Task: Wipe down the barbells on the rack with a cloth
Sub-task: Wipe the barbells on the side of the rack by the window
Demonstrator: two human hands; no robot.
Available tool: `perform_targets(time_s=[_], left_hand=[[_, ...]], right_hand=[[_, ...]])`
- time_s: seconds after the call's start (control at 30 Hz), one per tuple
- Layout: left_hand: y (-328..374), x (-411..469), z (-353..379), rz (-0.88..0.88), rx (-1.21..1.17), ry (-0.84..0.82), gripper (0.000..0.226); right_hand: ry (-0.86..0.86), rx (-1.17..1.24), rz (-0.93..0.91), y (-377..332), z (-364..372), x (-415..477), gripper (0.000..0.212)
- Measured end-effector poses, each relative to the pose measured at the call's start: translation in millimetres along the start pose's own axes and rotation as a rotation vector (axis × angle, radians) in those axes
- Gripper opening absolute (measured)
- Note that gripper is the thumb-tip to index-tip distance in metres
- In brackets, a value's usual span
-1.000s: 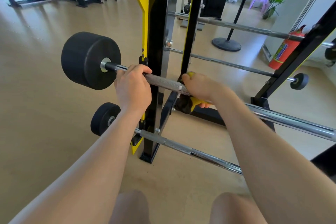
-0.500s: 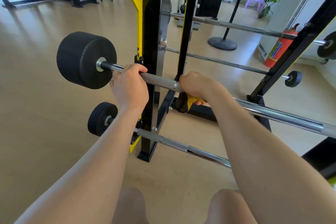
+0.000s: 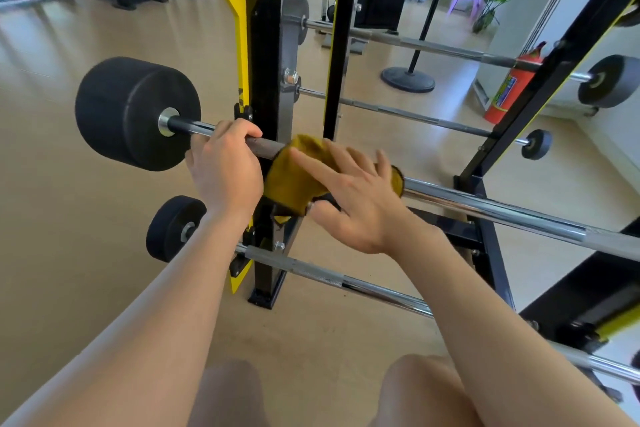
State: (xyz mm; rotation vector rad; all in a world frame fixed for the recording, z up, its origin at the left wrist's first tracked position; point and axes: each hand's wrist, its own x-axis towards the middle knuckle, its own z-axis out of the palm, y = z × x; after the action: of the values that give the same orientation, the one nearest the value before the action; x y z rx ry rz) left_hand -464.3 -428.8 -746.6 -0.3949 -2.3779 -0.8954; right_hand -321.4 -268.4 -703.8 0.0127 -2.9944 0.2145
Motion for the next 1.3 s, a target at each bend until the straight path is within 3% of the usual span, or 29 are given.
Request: perform_targets(time_s=[0.1,0.17,0.23,0.3,0.4,0.53,0.6,0.7,0.73,0.8,0.87,0.93,1.0,1.07,1.17,1.23,1.3], left_hand=[[0,0,-2,0.0,0.005,-0.009,0.026],[2,-1,-5,-0.001,0.002,-0.011,0.026],[2,0,-6,0.006,0.001,-0.009,0.027],[0,0,-5,0.012,-0.004,-0.007,0.027],[-1,0,-3,0.011,-0.012,0.003,0.026],[0,-1,-3,0.002,-0.007,0.008,0.026],[1,0,-4,0.011,0.001,0.007,0.025],[-1,0,-6,0.036,0.001,-0.005,0.021],[-1,1,-7,0.045,-0.001,-0.01,0.019],[-3,2,-7,0.053,-0.005,-0.016,0.018],[-3,1,-7,0.046,-0.003,-0.01,0.023],[-3,0,-7,0.043,-0.006,0.008,0.027],[-1,-1,-7,0.037,-0.011,0.01,0.028],[0,0,-8,0.034,-0.012,-0.007,0.027],[3,1,-9,0.03,0.003,-0.031,0.028],[7,-1,-10,0.022,0.012,-0.036,0.028],[8,0,-9,0.012,0.003,-0.033,0.027]], right_hand=[[0.155,0.355,0.08,3,-1,14,0.053],[0.219,0.155,0.222,10,3,12,0.047],[0.167,-0.165,0.379,14,3,4,0.06],[0.12,-0.265,0.492,7,-6,3,0.063],[0.035,-0.358,0.302,-13,-6,25,0.036],[0.146,-0.435,0.093,-30,15,51,0.048],[0.042,-0.316,0.111,-18,6,67,0.06],[-0.23,0.183,0.275,-6,-19,90,0.073],[-0.25,0.198,0.275,-6,-20,92,0.072],[-0.131,-0.062,0.204,-5,-8,77,0.059],[0.108,-0.369,0.186,-3,13,35,0.034],[0.153,-0.58,0.269,0,23,2,0.036],[0.138,-0.626,0.341,8,17,3,0.03],[0.003,-0.454,0.297,20,-2,24,0.042],[-0.318,0.15,0.345,28,-45,46,0.067],[-0.389,0.235,0.353,30,-55,51,0.05],[-0.276,0.032,0.275,27,-40,46,0.02]])
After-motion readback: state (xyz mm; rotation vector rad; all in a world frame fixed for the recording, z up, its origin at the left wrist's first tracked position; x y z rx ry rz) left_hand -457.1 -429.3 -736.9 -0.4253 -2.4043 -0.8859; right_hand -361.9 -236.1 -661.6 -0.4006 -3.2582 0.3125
